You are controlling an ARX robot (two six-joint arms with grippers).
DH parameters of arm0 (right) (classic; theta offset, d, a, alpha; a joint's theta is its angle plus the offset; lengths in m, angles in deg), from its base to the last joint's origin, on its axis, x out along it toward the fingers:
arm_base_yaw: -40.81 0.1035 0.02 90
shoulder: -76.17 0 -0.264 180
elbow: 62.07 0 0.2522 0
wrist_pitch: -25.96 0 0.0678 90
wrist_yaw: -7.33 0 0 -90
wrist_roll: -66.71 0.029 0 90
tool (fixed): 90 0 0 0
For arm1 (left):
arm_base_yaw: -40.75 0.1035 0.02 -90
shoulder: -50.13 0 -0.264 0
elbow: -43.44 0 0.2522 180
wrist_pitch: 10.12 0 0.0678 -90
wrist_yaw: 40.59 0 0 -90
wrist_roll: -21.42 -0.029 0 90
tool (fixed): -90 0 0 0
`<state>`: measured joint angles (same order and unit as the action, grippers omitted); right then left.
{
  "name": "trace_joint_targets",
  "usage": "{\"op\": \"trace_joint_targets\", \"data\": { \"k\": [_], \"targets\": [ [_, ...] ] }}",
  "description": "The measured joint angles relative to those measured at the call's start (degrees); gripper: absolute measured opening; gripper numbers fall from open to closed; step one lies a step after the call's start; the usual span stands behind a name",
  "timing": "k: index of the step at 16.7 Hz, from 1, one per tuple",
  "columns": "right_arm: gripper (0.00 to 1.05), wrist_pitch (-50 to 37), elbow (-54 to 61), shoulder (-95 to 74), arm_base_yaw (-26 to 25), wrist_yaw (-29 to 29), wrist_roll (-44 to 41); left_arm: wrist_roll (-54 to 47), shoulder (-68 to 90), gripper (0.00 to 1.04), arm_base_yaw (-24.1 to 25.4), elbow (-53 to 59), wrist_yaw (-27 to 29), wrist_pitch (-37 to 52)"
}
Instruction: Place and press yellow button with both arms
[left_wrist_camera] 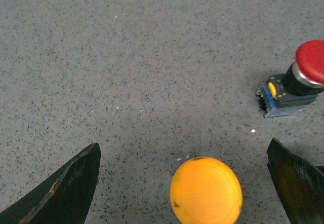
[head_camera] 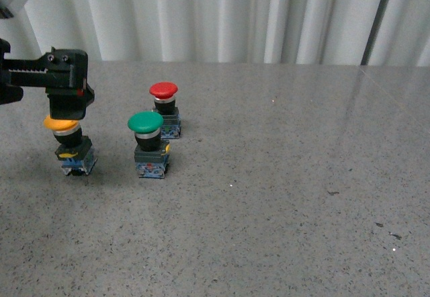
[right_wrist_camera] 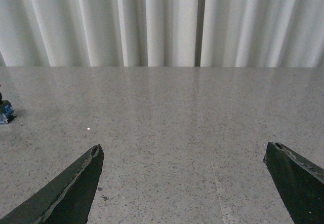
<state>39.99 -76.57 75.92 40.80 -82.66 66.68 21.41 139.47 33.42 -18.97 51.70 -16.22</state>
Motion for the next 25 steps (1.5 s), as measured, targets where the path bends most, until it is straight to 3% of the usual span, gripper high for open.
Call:
{"op": "trace_joint_targets", "data": {
  "k": [8,9,13,14,15,17,19,25],
  "targets": [
    [0.98,0.0,0.0,0.0,0.0,0.0,0.0,-3.39,4.2,0.98,-1.22,-1.2,-2.16,-0.24],
    [0.98,0.0,0.0,0.0,0.0,0.0,0.0,-3.52,4.22,0.92,-1.38,-1.2,-1.81,-0.37],
    [0.98,0.0,0.0,0.0,0.0,0.0,0.02,-3.54,4.2,0.53,-1.36,-1.2,-0.63,-0.92],
    [0.98,0.0,0.0,0.0,0.0,0.0,0.0,-4.42,3.37,0.36,-1.18,-1.2,0.37,-1.97],
    [0.98,0.0,0.0,0.0,0.0,0.0,0.0,-5.01,0.72,0.35,-1.05,-1.73,0.96,-3.93],
    [0.98,0.0,0.0,0.0,0.0,0.0,0.0,-4.87,-4.81,0.35,-5.92,-14.05,1.07,-9.6],
    [0.98,0.0,0.0,0.0,0.0,0.0,0.0,-1.29,8.02,0.35,-17.51,-31.71,3.8,-13.94],
    [0.98,0.0,0.0,0.0,0.0,0.0,0.0,4.24,17.09,0.35,-23.65,-34.84,5.6,-14.14]
  ]
}}
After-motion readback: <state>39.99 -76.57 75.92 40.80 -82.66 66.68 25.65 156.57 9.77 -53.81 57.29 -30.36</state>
